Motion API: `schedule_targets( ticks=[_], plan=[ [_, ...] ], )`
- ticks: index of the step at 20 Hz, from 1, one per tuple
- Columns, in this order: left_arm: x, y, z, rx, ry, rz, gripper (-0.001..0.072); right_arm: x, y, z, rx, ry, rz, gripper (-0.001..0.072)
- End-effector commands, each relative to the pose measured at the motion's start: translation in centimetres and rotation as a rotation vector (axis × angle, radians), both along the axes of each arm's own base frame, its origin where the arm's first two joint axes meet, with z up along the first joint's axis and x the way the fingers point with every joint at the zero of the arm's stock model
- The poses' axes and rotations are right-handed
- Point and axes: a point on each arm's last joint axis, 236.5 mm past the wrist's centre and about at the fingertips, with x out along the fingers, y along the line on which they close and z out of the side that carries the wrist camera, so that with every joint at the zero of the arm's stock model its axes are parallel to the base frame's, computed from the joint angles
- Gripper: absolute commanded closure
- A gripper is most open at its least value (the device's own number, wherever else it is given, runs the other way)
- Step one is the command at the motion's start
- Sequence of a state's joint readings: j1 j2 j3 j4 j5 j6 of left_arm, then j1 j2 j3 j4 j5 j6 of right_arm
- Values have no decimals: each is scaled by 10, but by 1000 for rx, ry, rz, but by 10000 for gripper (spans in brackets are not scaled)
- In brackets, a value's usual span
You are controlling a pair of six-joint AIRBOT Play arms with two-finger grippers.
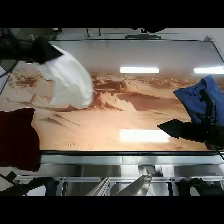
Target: Fold the shirts.
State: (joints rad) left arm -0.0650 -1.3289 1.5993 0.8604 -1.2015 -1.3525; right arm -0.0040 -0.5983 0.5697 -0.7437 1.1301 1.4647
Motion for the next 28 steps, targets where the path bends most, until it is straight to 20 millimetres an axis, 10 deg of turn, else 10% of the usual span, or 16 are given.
schedule_targets(
  ticks=[1, 4, 5, 6, 11, 18, 20, 26, 28],
  plan=[
    [-45, -88, -23, -32, 59, -193, 684, 0, 4, 4, 24, -2, 1, 695],
    [-60, -113, -60, -18, 155, -247, 625, 0, 4, 4, -6, -51, 46, 644],
    [-64, -115, -69, -12, 185, -258, 371, 1, 3, 4, -8, -55, 48, 381],
    [-67, -114, -74, -4, 206, -266, 359, 1, 3, 4, -8, -57, 46, 176],
    [-66, -59, -92, 52, 314, -227, 359, 29, -9, -2, -31, -90, -41, 174],
    [-35, 11, -192, 50, 416, 70, 359, 102, -12, -67, -37, -3, -58, 175],
    [-24, 11, -219, 38, 420, 86, 254, 124, 3, -81, 3, 15, -16, 176],
    [-6, -31, -287, 72, 504, -36, 255, 152, 56, -147, 2, 127, 120, 177],
    [7, -49, -292, 67, 495, -65, 255, 156, 69, -150, 26, 138, 131, 340]
  ],
)
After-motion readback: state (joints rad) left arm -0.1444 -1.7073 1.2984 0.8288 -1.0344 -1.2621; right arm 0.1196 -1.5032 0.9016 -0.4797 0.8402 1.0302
